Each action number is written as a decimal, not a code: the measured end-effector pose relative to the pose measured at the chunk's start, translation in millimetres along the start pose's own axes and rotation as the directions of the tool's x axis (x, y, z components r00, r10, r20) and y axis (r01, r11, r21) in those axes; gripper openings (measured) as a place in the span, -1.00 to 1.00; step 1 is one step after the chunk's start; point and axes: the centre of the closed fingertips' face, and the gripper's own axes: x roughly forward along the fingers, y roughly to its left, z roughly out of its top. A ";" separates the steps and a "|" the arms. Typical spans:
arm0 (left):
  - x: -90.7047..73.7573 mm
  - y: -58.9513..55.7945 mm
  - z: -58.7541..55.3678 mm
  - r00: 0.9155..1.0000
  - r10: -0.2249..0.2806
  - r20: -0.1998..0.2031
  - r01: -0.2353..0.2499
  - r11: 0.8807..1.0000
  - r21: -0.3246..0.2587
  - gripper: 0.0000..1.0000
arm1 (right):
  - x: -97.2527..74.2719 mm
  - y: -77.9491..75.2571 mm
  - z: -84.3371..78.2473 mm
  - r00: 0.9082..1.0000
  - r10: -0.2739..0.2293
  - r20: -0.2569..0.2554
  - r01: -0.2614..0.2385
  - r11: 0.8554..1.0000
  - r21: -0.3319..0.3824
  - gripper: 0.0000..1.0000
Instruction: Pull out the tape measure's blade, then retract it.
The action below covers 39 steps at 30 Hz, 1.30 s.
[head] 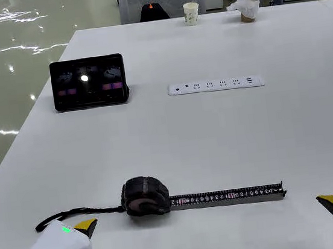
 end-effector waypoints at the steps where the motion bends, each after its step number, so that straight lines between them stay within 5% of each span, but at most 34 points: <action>1: -0.3 -1.1 -0.4 1.000 0.003 0.000 -0.003 1.000 0.003 0.98 | -0.6 0.6 0.3 1.000 -0.002 0.000 0.002 1.000 -0.001 0.95; 24: 6.1 -4.1 1.8 1.000 0.027 0.006 -0.027 1.000 -0.001 0.98 | 0.3 2.4 -2.0 1.000 -0.001 -0.007 0.001 1.000 -0.021 0.90; 39: 19.8 -1.6 7.0 0.999 0.040 0.006 -0.040 0.999 0.008 0.98 | -1.7 -7.2 -7.8 0.998 0.059 -0.011 -0.060 0.995 -0.078 0.77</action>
